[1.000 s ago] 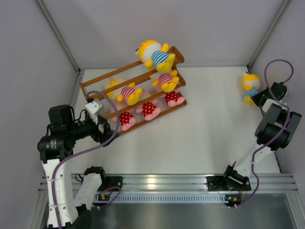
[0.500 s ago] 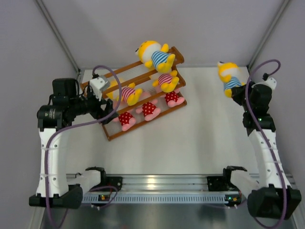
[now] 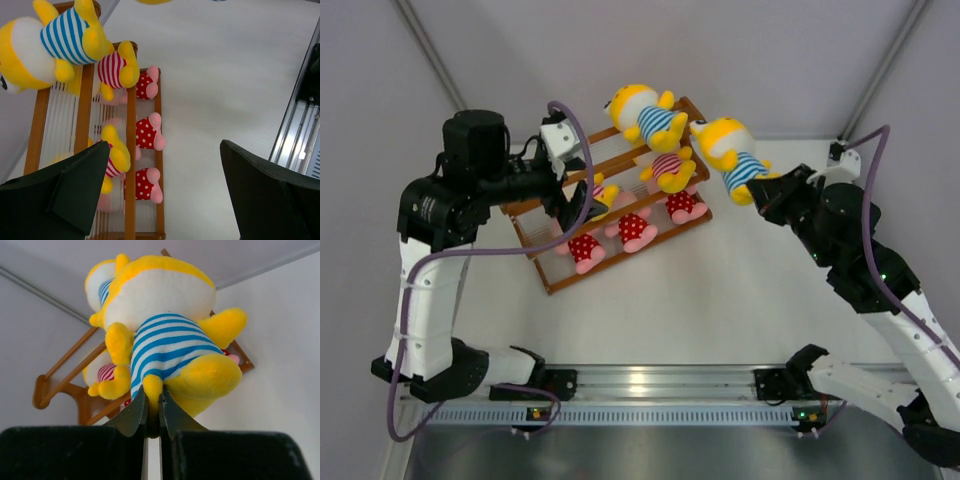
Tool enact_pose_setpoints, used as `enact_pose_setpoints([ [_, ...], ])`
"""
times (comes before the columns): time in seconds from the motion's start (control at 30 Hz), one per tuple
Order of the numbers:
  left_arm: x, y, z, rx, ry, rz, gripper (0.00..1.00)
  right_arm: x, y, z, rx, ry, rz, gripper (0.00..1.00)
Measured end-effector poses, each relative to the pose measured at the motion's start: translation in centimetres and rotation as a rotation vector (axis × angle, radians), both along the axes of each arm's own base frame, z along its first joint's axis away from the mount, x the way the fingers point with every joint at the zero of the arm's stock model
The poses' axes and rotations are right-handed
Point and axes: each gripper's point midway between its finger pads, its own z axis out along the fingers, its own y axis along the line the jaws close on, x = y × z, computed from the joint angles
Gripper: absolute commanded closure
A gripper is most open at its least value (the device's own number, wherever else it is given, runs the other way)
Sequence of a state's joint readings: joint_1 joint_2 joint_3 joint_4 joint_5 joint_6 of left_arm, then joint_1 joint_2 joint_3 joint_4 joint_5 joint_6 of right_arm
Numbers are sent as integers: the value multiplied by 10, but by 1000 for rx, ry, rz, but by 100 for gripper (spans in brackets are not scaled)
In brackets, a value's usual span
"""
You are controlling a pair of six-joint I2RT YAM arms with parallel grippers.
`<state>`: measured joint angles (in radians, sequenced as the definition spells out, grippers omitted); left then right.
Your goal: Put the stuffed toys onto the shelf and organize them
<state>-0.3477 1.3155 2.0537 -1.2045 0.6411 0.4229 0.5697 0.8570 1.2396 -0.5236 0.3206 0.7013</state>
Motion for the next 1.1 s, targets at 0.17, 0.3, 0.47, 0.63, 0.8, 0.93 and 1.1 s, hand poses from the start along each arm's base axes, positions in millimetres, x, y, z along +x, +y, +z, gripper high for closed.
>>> enact_pose_setpoints([
  [0.17,1,-35,4,75,-75,-72,2,-10,47,17,6,-12,106,100],
  [0.3,7,-64,4,124,-133,-120,2,-9,86,22,-2,-10,173,100],
  [0.47,17,-80,0,219,-248,-125,2,-6,132,32,-18,-23,245,100],
  [0.63,40,-74,4,291,-365,-43,2,-3,162,53,7,-77,303,100],
  [0.8,60,-65,5,343,-422,44,4,-2,177,64,12,-107,357,100],
  [0.93,63,-60,11,359,-457,67,4,-4,179,68,10,-119,371,100],
  [1.1,58,-54,19,342,-484,77,4,-7,162,72,14,-131,332,100],
])
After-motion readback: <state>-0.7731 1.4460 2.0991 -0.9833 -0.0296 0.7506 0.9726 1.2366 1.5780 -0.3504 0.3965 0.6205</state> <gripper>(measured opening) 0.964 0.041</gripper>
